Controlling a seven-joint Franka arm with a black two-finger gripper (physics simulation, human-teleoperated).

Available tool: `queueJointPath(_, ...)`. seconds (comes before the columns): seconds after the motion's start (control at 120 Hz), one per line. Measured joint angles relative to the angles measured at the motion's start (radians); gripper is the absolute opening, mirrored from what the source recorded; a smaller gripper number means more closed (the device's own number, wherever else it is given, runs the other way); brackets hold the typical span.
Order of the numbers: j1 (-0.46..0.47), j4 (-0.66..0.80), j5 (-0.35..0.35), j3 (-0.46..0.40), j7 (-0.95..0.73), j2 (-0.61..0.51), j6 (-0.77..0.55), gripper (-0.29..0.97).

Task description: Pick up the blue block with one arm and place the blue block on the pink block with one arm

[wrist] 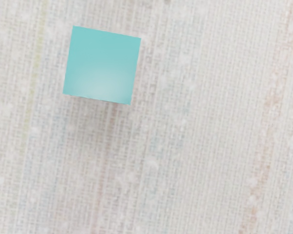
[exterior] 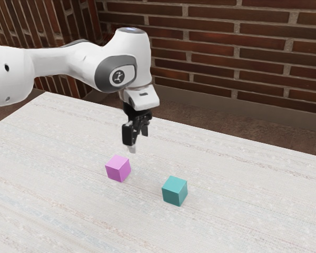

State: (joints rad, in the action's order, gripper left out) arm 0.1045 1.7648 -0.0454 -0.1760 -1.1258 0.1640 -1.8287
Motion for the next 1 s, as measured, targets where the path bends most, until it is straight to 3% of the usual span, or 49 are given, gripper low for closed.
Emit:
queueJointPath(0.317,0.036,-0.005,0.003,0.009,-0.189,0.112,-0.103,0.68)
queueJointPath(1.0,0.066,-0.027,0.011,0.01,-0.164,0.309,-0.298,0.68)
